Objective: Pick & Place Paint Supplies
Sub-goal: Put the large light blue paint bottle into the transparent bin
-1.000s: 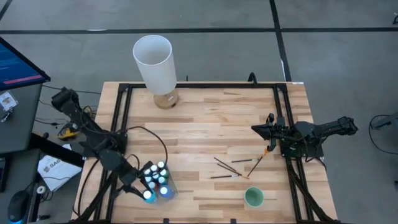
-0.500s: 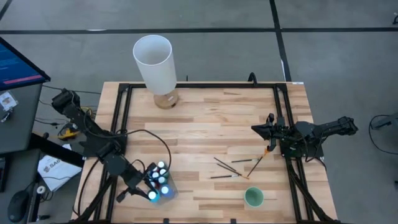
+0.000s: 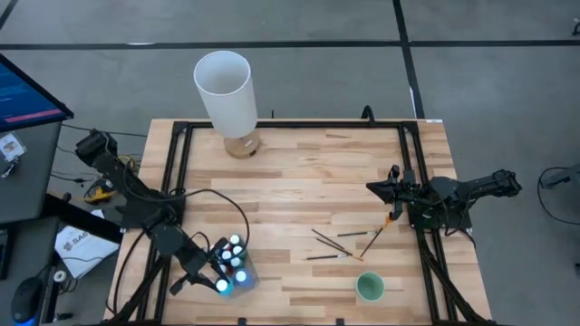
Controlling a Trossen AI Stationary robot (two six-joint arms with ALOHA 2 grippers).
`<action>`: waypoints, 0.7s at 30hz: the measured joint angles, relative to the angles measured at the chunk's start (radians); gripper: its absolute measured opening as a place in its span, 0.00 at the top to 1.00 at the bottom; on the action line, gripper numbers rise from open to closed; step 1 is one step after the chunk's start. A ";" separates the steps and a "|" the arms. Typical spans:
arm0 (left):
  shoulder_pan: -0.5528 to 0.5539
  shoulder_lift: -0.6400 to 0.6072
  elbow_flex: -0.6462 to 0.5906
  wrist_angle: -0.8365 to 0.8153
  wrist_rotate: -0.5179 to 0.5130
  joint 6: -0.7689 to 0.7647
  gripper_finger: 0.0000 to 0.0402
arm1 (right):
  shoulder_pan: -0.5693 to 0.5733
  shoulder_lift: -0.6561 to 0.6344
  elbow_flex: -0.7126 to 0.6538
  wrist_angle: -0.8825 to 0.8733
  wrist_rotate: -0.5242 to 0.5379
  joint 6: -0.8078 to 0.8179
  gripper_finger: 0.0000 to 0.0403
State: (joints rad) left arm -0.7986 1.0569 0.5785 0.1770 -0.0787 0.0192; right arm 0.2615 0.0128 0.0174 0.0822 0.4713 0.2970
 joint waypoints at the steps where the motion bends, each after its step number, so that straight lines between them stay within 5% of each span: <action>1: -0.001 0.000 -0.021 0.043 0.000 0.002 0.78 | 0.000 0.000 0.000 0.000 0.000 0.000 0.98; 9: -0.001 -0.009 -0.153 0.240 -0.012 0.002 0.78 | 0.000 0.000 0.000 0.000 0.000 0.000 0.98; 21: -0.001 -0.009 -0.194 0.256 -0.029 -0.021 0.78 | 0.000 0.000 0.000 0.000 0.000 0.000 0.98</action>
State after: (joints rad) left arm -0.7992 1.0481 0.3843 0.4335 -0.1078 -0.0017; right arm 0.2611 0.0128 0.0174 0.0822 0.4717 0.2970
